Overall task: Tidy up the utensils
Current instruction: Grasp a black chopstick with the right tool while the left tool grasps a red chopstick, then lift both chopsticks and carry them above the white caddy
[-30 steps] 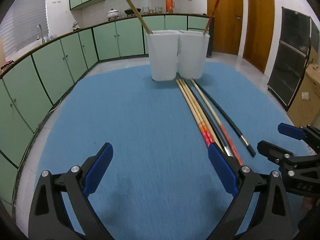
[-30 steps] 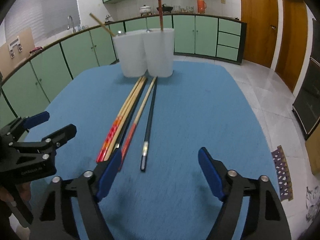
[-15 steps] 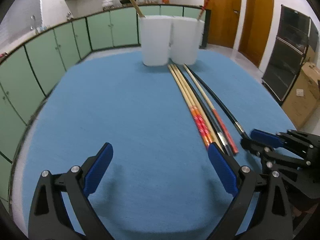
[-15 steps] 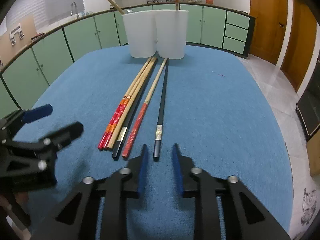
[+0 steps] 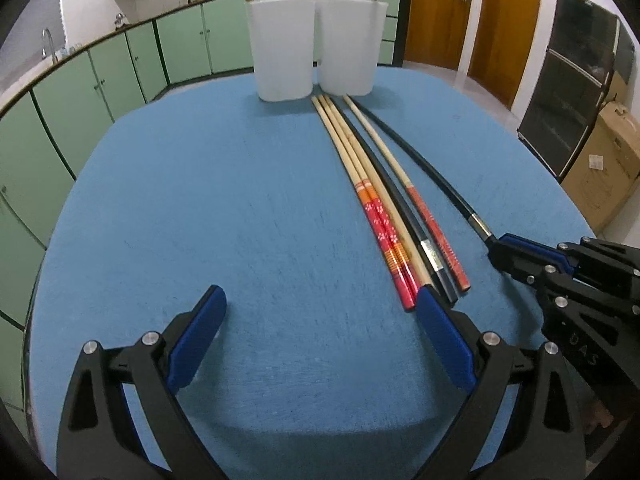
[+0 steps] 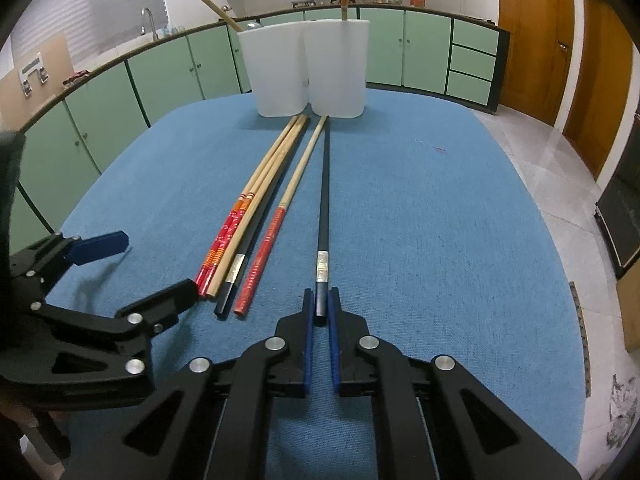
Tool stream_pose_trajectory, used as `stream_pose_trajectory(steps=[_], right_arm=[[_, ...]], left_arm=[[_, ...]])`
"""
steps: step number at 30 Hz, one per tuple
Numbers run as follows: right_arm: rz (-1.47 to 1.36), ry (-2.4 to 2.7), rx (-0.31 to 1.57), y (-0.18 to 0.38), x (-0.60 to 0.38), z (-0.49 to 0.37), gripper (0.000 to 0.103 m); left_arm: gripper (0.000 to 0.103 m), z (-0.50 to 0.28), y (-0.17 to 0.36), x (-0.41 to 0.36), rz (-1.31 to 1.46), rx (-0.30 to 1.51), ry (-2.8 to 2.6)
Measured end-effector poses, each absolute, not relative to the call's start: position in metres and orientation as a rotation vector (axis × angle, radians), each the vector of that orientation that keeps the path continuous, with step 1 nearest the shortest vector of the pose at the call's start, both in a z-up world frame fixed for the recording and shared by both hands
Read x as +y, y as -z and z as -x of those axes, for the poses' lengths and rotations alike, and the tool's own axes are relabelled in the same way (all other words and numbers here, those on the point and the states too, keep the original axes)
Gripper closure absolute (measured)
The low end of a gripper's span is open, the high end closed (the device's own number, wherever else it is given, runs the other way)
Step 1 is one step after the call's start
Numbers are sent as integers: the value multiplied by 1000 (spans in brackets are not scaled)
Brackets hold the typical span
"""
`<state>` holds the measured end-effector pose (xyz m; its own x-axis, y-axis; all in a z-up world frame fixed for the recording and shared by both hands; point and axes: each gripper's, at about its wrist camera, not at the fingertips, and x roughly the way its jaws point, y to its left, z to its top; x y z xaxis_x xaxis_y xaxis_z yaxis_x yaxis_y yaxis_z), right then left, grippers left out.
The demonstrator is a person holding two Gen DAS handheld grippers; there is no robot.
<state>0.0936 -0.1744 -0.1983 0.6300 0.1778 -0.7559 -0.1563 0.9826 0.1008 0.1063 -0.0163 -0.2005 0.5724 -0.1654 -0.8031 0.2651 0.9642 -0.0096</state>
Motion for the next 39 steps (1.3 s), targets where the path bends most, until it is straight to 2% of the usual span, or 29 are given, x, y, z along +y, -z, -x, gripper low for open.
stream_pose_trajectory(steps=[12, 16, 20, 23, 25, 29, 30, 31, 39], right_arm=[[-39, -195, 865, 199, -175, -93, 96], [-40, -196, 866, 199, -175, -93, 96], [-38, -194, 867, 199, -175, -93, 96], [-41, -194, 866, 200, -175, -93, 96], [-63, -202, 868, 200, -178, -93, 96], [-90, -211, 870, 201, -181, -94, 96], [-91, -210, 869, 201, -181, -94, 96], [-97, -210, 869, 200, -181, -94, 96], [-119, -194, 833, 187, -190, -85, 97]], left_arm=[[11, -107, 198, -1, -81, 931, 171], [29, -106, 198, -8, -87, 923, 187], [38, -106, 198, -15, -84, 913, 207], [52, -104, 197, -19, -88, 907, 227], [65, -102, 197, -24, -89, 905, 242], [82, -100, 197, -30, -92, 904, 261], [92, -99, 196, -31, -89, 903, 267], [97, -99, 196, -32, -91, 902, 268], [97, -89, 175, -24, -107, 863, 252]])
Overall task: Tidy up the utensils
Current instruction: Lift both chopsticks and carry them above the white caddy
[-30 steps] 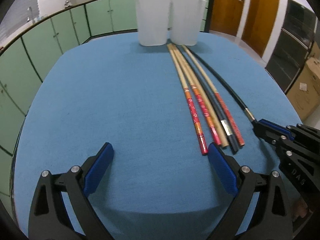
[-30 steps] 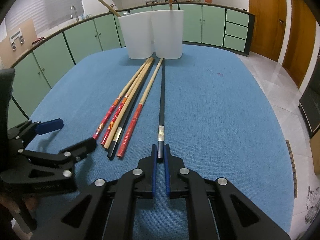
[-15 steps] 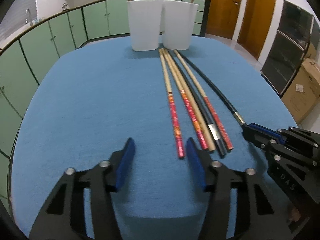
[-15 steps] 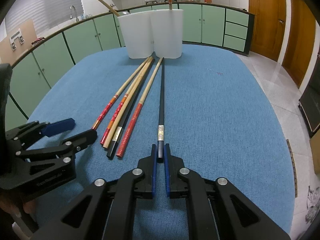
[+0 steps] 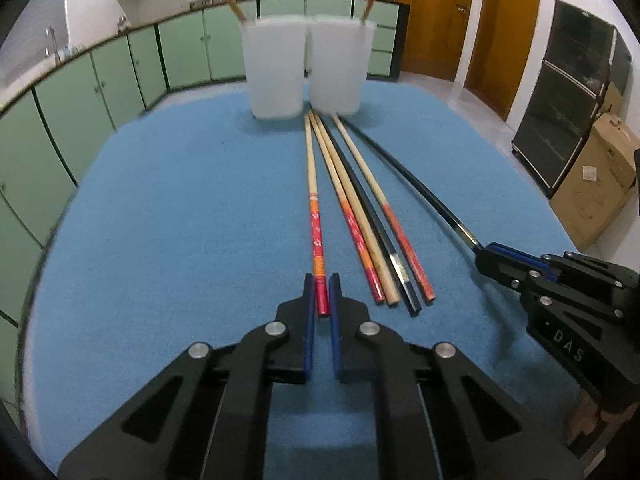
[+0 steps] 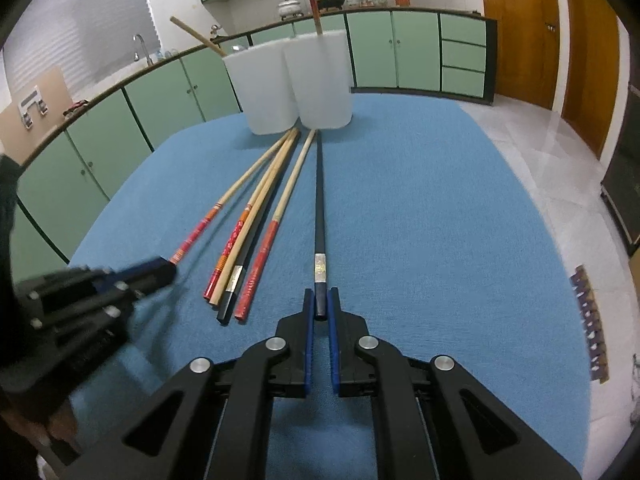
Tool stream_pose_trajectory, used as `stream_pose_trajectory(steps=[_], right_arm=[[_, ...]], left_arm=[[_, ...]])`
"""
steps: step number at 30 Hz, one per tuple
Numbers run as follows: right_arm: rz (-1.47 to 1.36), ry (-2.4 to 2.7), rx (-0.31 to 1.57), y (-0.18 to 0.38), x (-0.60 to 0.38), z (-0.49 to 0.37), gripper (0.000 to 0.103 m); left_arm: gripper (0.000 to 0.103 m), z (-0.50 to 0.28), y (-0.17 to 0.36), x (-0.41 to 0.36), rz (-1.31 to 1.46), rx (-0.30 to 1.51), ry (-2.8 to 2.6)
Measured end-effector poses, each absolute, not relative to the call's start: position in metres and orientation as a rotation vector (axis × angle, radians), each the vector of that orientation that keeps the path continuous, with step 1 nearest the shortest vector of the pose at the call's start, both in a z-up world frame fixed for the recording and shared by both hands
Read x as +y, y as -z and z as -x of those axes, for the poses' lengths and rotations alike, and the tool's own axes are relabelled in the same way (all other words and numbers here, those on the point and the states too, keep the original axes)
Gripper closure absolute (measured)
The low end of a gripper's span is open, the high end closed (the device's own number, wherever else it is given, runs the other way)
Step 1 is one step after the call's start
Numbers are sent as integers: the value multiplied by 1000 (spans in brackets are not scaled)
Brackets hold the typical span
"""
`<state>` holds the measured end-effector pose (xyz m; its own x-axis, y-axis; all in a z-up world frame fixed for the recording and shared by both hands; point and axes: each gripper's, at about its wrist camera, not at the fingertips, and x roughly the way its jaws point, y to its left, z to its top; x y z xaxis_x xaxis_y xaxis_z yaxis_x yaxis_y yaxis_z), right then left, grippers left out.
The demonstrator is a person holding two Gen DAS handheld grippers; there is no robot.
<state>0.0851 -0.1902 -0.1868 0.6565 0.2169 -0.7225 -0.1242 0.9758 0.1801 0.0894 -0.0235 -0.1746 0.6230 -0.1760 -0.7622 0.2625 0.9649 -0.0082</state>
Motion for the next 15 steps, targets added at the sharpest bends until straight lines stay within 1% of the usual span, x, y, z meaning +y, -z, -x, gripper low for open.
stream_pose_trajectory(steps=[4, 9, 15], right_arm=[[-100, -187, 791, 167, -195, -80, 97], [-93, -193, 718, 127, -204, -77, 97], [-81, -215, 642, 78, -212, -78, 97]], left_arm=[[97, -81, 139, -18, -127, 772, 251], [98, -78, 93, -13, -125, 657, 261], [98, -83, 50, -5, -91, 575, 291]])
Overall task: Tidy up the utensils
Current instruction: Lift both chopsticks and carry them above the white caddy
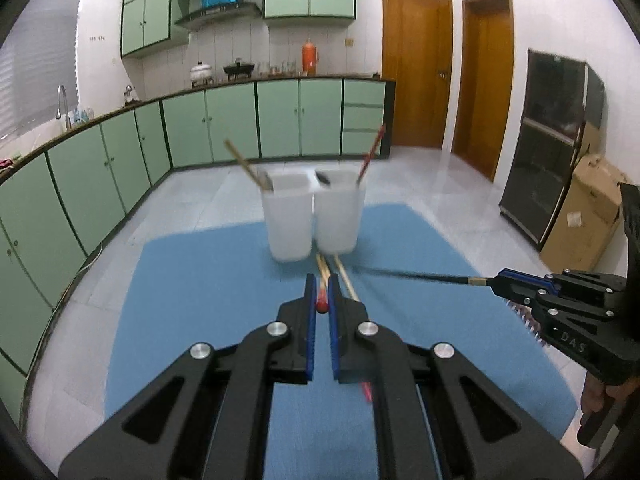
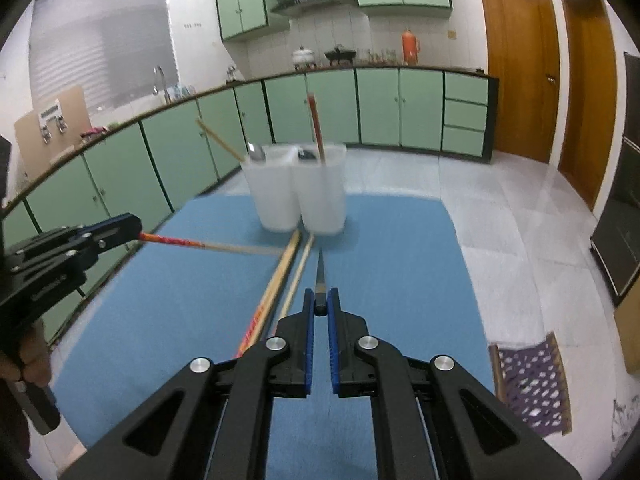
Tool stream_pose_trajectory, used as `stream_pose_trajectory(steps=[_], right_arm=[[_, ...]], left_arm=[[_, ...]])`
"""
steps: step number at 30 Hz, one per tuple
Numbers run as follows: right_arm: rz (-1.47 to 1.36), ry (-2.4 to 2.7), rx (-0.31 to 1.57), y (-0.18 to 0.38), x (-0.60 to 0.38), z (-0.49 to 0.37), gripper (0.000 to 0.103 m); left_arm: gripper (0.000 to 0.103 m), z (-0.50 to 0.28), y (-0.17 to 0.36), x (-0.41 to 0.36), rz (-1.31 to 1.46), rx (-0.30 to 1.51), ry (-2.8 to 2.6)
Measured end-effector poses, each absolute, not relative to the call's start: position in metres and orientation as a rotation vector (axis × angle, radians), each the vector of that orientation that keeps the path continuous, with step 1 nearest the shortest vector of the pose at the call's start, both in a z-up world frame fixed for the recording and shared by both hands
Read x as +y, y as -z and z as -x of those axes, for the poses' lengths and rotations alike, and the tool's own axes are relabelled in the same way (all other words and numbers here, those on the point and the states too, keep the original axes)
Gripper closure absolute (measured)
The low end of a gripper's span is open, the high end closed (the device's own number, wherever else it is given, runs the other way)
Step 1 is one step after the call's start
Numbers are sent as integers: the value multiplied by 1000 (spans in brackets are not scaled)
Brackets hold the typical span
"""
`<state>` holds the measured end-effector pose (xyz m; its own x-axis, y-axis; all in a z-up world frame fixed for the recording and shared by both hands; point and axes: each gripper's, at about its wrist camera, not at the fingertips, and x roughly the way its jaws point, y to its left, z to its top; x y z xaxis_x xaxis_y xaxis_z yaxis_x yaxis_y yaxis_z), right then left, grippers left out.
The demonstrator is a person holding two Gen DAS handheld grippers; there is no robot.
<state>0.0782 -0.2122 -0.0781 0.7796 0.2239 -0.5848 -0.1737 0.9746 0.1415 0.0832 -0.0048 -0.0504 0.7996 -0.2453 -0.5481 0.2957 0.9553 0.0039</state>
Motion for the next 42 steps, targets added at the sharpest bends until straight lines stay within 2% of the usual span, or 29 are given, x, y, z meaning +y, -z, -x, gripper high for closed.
stream_pose_trajectory(steps=[11, 27, 42], right_arm=[[-40, -285, 571, 12, -213, -107, 97], [-30, -375, 544, -32, -206, -131, 97], [-18, -384, 401, -113, -190, -195, 97]], left_arm=[[98, -106, 13, -9, -92, 511, 329], [98, -120, -32, 18, -4, 457, 366], [98, -165, -111, -3, -42, 243, 333]])
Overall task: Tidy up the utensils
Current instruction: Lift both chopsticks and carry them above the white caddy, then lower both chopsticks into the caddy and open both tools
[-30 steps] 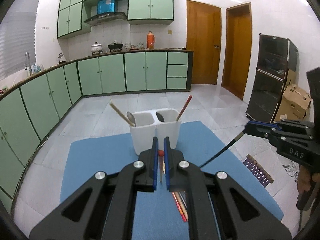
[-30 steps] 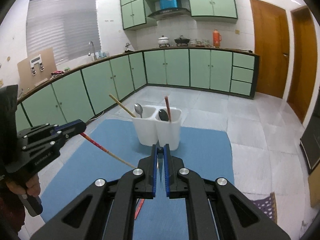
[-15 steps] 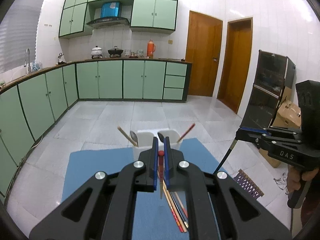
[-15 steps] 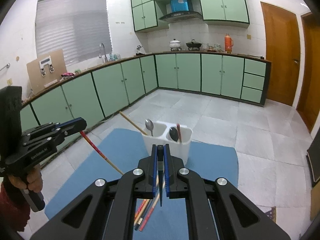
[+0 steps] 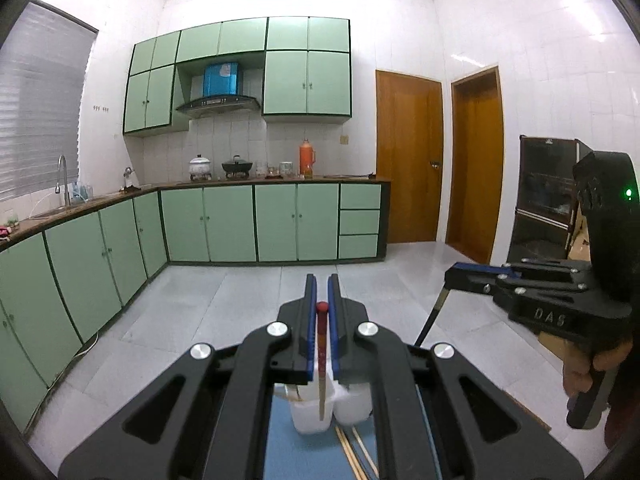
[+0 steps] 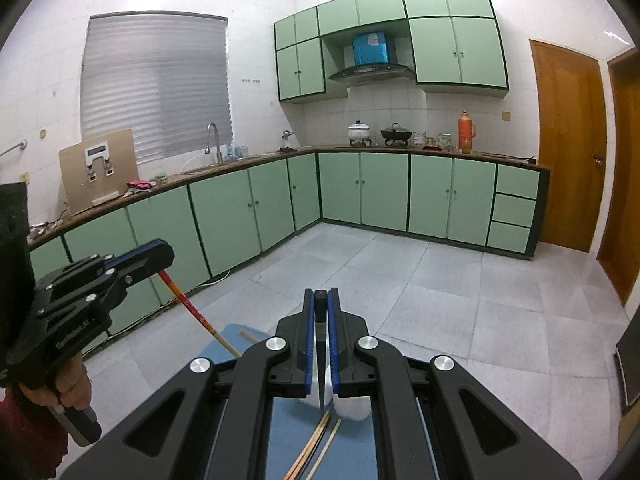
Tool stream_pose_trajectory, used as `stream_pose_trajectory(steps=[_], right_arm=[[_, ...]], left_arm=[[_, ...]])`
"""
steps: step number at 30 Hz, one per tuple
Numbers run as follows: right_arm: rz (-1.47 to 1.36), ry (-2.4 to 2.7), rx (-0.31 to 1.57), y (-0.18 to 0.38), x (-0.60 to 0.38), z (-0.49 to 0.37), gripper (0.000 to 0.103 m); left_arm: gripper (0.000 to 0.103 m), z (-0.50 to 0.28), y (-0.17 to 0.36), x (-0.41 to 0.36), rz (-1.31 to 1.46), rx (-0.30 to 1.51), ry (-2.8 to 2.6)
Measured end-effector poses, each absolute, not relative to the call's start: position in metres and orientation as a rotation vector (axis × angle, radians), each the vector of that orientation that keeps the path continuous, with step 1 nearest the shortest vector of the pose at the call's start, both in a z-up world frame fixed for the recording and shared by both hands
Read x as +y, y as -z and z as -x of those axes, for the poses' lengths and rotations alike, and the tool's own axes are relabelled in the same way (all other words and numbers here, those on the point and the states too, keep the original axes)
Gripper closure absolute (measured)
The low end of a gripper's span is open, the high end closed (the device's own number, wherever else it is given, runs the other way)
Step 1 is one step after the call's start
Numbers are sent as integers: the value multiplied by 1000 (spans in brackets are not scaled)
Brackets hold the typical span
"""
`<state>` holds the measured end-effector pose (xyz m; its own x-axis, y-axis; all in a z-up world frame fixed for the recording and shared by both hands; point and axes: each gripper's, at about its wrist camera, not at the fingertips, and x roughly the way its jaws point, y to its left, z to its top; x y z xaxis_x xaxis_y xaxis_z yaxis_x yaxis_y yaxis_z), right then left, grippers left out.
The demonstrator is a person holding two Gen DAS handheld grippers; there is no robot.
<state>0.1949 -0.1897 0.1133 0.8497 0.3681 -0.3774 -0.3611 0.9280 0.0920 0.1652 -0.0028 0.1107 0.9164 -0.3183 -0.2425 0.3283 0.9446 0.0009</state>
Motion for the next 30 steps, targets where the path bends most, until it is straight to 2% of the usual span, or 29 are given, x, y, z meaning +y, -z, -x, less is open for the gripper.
stream_pose_trajectory(steps=[9, 19, 27, 29, 30], right_arm=[[-18, -321, 392, -112, -188, -255, 97], [-39, -270, 484, -54, -187, -305, 97], [-45, -265, 570, -14, -190, -313, 96], [-52, -266, 577, -10, -191, -311, 93], [-57, -265, 573, -11, -192, -309, 92]], left_arm=[[98, -227, -94, -26, -33, 215, 297], [98, -281, -24, -35, -57, 366, 278], [95, -296, 6, -20, -79, 462, 269], [86, -296, 7, -15, -72, 471, 268], [75, -295, 5, -11, -62, 470, 268]])
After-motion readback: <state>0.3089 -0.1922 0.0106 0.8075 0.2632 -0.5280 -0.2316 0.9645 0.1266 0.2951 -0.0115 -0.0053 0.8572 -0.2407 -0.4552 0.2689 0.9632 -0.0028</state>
